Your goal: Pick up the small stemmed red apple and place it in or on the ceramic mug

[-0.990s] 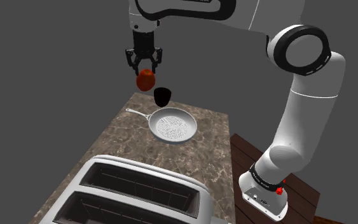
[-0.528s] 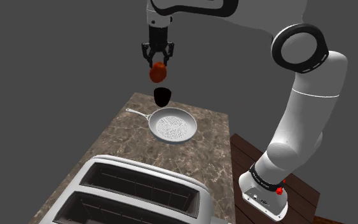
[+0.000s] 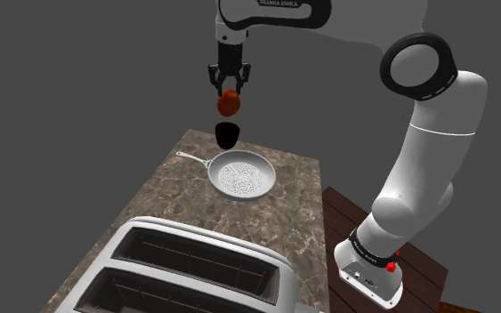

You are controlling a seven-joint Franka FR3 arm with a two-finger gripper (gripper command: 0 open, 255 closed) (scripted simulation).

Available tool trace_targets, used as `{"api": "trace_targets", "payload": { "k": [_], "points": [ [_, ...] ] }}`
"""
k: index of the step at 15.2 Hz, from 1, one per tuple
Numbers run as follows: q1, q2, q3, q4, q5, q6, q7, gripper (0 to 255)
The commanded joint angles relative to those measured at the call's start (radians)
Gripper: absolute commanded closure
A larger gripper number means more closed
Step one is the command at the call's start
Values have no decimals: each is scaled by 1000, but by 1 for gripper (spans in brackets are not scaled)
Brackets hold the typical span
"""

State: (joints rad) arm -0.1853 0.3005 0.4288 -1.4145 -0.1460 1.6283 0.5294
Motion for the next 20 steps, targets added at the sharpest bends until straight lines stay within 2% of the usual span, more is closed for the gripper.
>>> {"api": "trace_targets", "payload": {
  "k": [1,13,20],
  "points": [
    [-4,-4,-1,-31,1,28,-1,255],
    [-14,1,-6,-187,-4,187,8,255],
    [-14,2,-6,-193,-5,195,9,255]
  ]
}}
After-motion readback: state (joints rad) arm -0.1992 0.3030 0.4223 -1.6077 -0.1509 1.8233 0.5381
